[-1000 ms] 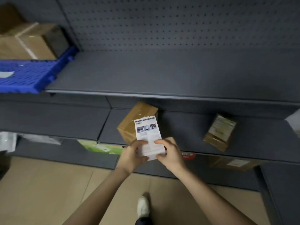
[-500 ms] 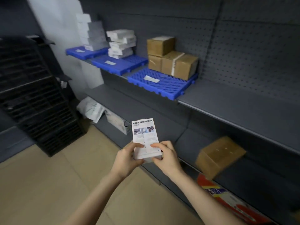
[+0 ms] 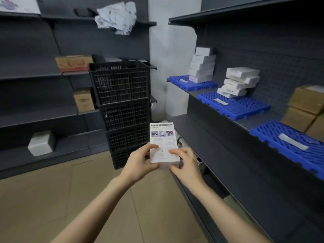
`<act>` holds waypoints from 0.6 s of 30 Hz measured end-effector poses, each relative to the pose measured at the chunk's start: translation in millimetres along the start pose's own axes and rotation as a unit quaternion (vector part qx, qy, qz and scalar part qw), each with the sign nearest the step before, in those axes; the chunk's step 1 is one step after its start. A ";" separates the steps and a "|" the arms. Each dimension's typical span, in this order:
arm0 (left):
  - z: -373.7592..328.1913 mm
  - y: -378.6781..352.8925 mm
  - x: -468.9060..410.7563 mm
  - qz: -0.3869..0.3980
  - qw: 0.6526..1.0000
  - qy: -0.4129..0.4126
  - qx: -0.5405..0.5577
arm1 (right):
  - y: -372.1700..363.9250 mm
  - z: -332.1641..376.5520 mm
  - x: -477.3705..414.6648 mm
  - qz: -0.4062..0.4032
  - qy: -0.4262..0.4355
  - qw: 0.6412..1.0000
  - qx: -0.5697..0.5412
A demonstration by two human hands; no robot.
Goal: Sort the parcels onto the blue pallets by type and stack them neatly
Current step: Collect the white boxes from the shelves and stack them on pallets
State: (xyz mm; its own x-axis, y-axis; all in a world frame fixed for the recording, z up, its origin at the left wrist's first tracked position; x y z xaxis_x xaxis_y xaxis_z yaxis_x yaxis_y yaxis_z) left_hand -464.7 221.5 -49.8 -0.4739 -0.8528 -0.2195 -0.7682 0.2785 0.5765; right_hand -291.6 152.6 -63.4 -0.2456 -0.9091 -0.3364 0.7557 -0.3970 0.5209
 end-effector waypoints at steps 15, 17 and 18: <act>-29.5 51.4 -325.5 -0.063 0.987 -0.140 0.041 | 44.2 -21.4 -319.0 -0.098 0.089 0.989 -0.061; -35.6 54.9 -369.4 -0.067 0.984 -0.157 0.054 | 54.8 -23.0 -358.9 -0.119 0.105 0.987 -0.040; -37.3 55.9 -389.7 -0.067 0.982 -0.164 0.059 | 58.8 -25.0 -376.8 -0.130 0.113 0.985 -0.027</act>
State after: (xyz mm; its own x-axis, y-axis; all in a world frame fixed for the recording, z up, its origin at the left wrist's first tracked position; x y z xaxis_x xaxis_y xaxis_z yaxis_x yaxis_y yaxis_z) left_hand -306.9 552.8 97.4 -0.4637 -0.7020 -0.5405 -0.8685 0.2395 0.4341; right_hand -139.4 474.9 74.4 -0.2978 -0.7246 -0.6215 0.7177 -0.5992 0.3548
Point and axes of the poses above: each hand's wrist, its own x-axis away from the middle knuckle, its own y-axis out of the back of the hand, z = x × y, the point moved 3 cm from there along -x, towards the middle knuckle, and after that the axes turned 1 degree about z, right-handed, at the moved point
